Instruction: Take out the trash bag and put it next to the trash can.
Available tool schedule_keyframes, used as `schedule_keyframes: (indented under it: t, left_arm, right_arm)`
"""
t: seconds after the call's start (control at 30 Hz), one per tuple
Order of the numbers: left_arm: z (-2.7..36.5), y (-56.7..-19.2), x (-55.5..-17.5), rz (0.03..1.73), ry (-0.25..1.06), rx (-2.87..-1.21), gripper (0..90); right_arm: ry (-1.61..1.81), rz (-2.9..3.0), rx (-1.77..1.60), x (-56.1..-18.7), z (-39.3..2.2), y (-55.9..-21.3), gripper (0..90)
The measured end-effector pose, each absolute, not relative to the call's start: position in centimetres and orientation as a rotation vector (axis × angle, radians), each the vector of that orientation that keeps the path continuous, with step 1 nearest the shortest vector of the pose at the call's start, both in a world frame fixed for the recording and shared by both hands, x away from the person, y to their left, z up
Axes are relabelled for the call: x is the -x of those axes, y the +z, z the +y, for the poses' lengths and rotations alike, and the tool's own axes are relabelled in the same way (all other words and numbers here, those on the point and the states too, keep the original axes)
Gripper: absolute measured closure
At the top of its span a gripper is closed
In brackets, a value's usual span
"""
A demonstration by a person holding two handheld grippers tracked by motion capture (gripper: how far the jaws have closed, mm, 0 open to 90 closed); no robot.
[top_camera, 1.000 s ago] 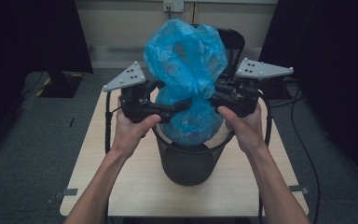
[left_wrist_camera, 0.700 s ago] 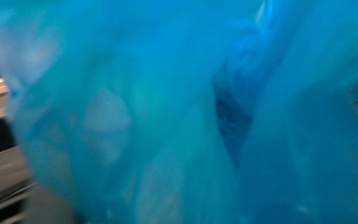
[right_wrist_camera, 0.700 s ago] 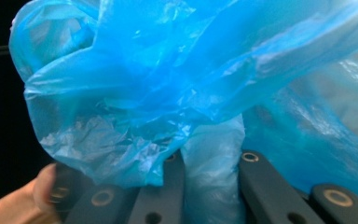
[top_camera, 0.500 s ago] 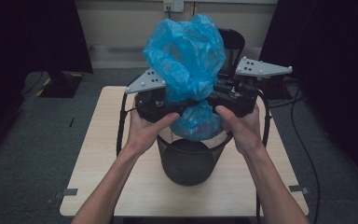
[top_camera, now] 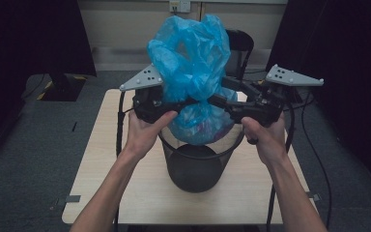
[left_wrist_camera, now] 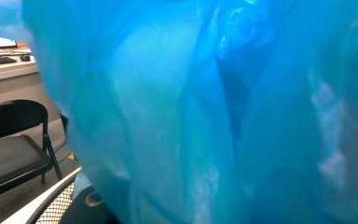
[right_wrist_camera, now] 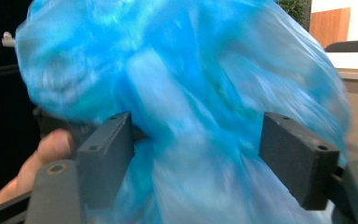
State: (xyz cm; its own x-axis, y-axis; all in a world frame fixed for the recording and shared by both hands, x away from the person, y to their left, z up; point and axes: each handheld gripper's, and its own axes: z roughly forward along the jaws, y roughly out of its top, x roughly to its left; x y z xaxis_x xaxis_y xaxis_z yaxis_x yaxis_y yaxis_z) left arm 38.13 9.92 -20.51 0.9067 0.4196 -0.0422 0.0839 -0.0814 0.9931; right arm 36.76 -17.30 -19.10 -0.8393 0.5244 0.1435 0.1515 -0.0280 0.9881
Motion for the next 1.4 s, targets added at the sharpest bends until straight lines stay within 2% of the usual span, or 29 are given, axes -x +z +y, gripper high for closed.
schedule_keyframes:
  t: [0.4,0.5,0.53,0.6,1.03,1.2,1.37,1.4]
  left_arm:
    - [11.0,-19.3,-37.6,0.403,0.304,-1.619,83.4]
    - [11.2,-19.0,-37.8,0.404,0.279,-1.58,83.3]
    - [11.2,-19.0,-37.8,0.404,0.279,-1.58,83.4]
    - [11.1,-18.9,-37.8,0.402,0.267,-1.562,83.4]
    - [12.9,-18.4,-37.6,0.424,0.325,-1.57,83.4]
    - [13.9,-18.2,-38.0,0.449,0.348,-1.55,83.4]
    - [15.3,-18.0,-38.2,0.469,0.394,-1.556,83.5]
    - [15.5,-18.0,-38.2,0.475,0.396,-1.552,83.5]
  right_arm:
    - [1.957,1.976,-0.729,-36.9,-19.2,-21.6,24.1]
    - [1.949,2.004,-0.705,-36.8,-18.8,-21.8,35.6]
    - [1.949,2.004,-0.705,-36.8,-18.8,-21.8,35.6]
    - [1.942,2.02,-0.695,-36.9,-18.0,-21.9,45.4]
    - [1.933,2.007,-0.711,-37.8,-16.1,-21.4,72.3]
    - [1.919,2.013,-0.72,-38.5,-15.0,-20.7,72.6]
    - [1.911,2.011,-0.727,-38.6,-14.7,-20.7,54.2]
    - [1.909,2.007,-0.731,-38.5,-14.8,-20.7,52.7]
